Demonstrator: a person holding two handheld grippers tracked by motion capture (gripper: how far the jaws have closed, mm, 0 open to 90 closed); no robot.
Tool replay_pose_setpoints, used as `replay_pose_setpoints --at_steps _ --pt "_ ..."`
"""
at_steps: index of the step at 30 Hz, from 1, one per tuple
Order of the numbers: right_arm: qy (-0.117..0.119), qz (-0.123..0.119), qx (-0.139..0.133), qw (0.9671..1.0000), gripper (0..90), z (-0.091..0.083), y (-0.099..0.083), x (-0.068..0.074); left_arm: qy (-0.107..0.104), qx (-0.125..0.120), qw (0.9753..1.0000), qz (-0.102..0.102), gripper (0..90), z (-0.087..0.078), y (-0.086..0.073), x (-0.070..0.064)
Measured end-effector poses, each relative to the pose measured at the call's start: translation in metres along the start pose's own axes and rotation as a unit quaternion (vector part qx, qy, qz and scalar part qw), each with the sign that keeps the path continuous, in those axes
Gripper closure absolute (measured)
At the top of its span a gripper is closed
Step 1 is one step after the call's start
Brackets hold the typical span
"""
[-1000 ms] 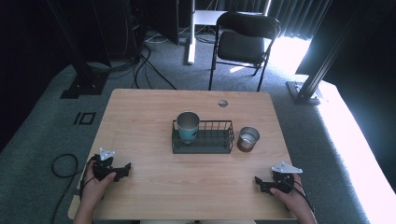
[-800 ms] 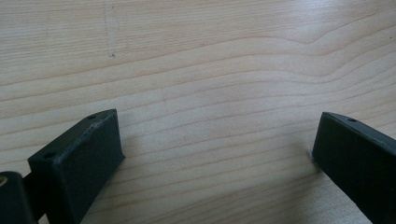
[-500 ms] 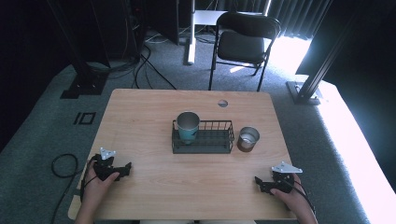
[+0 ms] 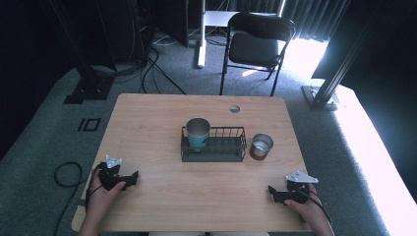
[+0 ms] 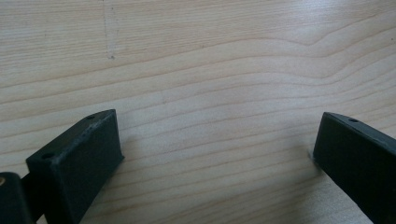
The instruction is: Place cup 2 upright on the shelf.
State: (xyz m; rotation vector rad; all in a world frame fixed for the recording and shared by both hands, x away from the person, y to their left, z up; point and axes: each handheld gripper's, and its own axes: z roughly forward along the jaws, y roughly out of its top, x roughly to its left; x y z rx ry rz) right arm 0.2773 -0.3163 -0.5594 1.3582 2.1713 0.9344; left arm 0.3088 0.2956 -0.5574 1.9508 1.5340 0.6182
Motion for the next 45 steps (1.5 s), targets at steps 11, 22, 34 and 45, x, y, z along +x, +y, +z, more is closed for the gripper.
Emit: replay_pose_setpoints --at_steps 11,22,34,45 --pt "-0.013 0.021 -0.009 0.9997 13.0 0.002 0.008 -0.002 0.000 0.001 1.0000 0.000 1.3 0.000 0.000 0.000" --pt "-0.009 0.019 -0.026 0.9994 12.7 0.002 0.025 -0.008 0.000 0.001 1.0000 0.001 1.2 0.000 0.000 0.000" --pt "-0.011 0.018 -0.054 0.9983 12.8 0.014 0.050 -0.005 0.000 0.001 1.0000 0.000 1.3 0.000 0.000 0.000" --pt "-0.016 -0.002 -0.076 0.9970 12.6 0.024 0.088 -0.006 0.000 0.000 1.0000 0.000 1.3 0.000 0.000 0.000"
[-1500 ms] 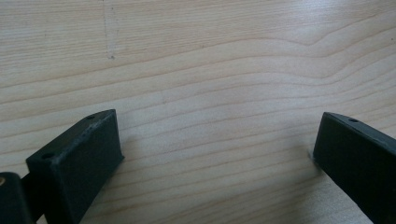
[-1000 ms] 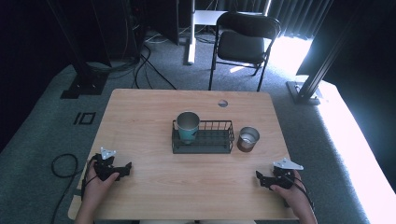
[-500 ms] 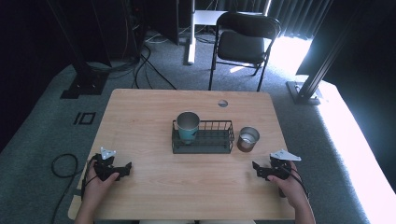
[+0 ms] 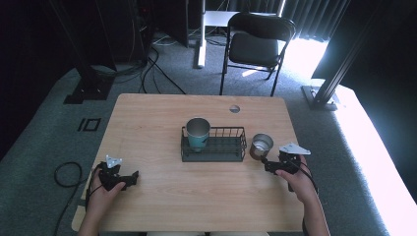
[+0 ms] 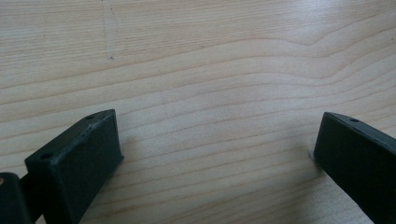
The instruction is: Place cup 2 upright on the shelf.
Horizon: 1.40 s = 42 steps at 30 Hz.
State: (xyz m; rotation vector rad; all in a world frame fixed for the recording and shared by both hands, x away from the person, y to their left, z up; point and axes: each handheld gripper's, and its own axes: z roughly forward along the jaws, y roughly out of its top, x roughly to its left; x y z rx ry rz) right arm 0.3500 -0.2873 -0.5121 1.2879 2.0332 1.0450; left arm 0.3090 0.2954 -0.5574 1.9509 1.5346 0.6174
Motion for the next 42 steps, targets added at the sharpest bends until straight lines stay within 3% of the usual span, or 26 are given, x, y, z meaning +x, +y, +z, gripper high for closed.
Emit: replay_pose_setpoints --at_steps 9,15,22,26,34,42 --pt "-0.006 0.009 -0.002 0.9999 11.8 0.022 0.013 0.001 0.000 0.000 1.0000 0.000 1.3 0.000 0.000 0.000" --pt "0.005 0.012 -0.005 0.9999 11.8 0.032 0.017 0.004 0.000 0.000 1.0000 0.000 1.3 0.000 0.000 0.000" --pt "-0.003 0.007 -0.005 1.0000 11.8 0.044 0.017 0.007 0.000 0.000 1.0000 0.000 1.3 0.000 0.000 0.000" --pt "-0.002 0.020 -0.016 0.9997 12.5 0.048 0.017 0.008 0.000 0.000 1.0000 0.000 1.3 0.000 0.000 0.000" --pt "-0.010 0.043 -0.011 0.9990 17.9 0.048 0.019 0.005 0.000 0.000 1.0000 0.000 1.3 0.000 0.000 0.000" --pt "-0.010 0.039 -0.015 0.9991 17.9 0.043 0.020 0.002 0.000 0.000 1.0000 0.000 1.3 0.000 0.000 0.000"
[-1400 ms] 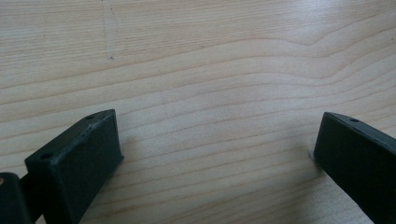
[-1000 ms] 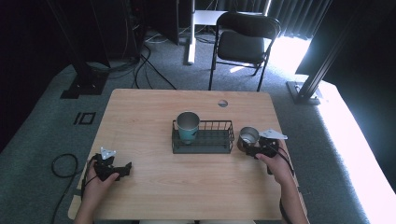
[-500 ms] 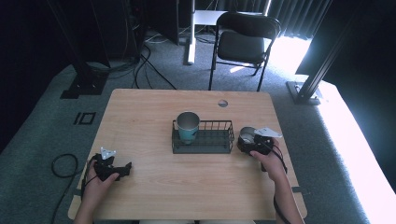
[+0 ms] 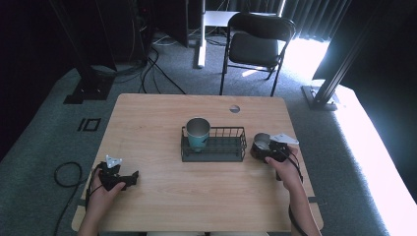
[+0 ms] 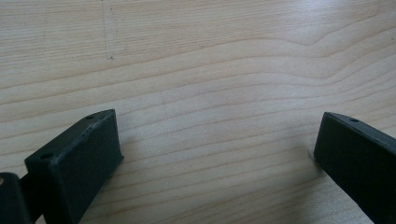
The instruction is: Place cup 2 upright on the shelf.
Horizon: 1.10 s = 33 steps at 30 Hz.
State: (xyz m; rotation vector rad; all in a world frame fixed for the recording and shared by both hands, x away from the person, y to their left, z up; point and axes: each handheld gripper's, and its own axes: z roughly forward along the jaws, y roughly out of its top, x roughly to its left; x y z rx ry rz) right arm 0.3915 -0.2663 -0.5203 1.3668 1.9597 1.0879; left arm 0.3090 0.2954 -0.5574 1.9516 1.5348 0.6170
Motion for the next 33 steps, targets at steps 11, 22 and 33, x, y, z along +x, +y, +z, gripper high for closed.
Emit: replay_pose_setpoints --at_steps 11,22,33 --pt "-0.009 0.017 -0.007 0.9998 17.9 -0.015 0.012 -0.008 0.000 0.000 1.0000 0.000 1.3 0.000 0.000 0.000" --pt "-0.003 0.015 -0.024 0.9996 17.9 -0.029 0.032 -0.009 0.000 0.000 1.0000 0.000 1.3 0.000 0.000 0.000" --pt "0.014 -0.002 -0.050 0.9987 18.0 -0.046 0.065 0.003 0.000 0.000 1.0000 0.000 1.2 0.000 0.000 0.000"
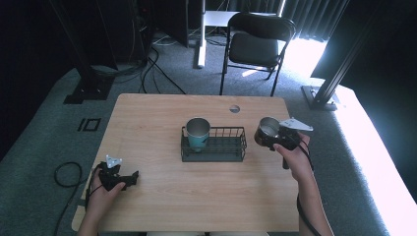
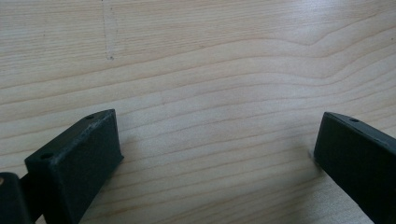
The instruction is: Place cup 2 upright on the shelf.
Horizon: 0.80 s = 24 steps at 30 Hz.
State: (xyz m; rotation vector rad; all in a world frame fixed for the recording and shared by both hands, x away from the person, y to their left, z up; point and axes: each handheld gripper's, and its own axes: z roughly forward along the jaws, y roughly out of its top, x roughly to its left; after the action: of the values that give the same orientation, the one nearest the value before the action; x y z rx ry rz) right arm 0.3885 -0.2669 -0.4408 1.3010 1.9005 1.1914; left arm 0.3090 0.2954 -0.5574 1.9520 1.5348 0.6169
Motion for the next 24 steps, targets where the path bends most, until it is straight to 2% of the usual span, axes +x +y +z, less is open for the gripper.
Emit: replay_pose_setpoints --at_steps 10,19,21,22,24 --pt "0.021 -0.027 -0.017 0.9993 18.0 -0.005 0.030 0.019 0.000 0.000 1.0000 0.000 1.3 0.000 0.000 0.000" --pt "0.038 -0.041 -0.024 0.9981 18.0 -0.003 0.044 0.035 0.000 0.000 1.0000 0.000 1.3 0.000 0.000 0.000" --pt "0.038 -0.041 -0.024 0.9981 18.0 -0.003 0.044 0.035 0.000 0.000 1.0000 0.000 1.3 0.000 0.000 0.000" --pt "0.046 -0.045 -0.024 0.9976 18.0 -0.001 0.047 0.042 0.000 0.000 1.0000 0.000 1.3 0.000 0.000 0.000" --pt "0.051 -0.045 -0.023 0.9974 18.0 0.001 0.049 0.047 0.000 0.000 1.0000 0.000 1.3 0.000 0.000 0.000"
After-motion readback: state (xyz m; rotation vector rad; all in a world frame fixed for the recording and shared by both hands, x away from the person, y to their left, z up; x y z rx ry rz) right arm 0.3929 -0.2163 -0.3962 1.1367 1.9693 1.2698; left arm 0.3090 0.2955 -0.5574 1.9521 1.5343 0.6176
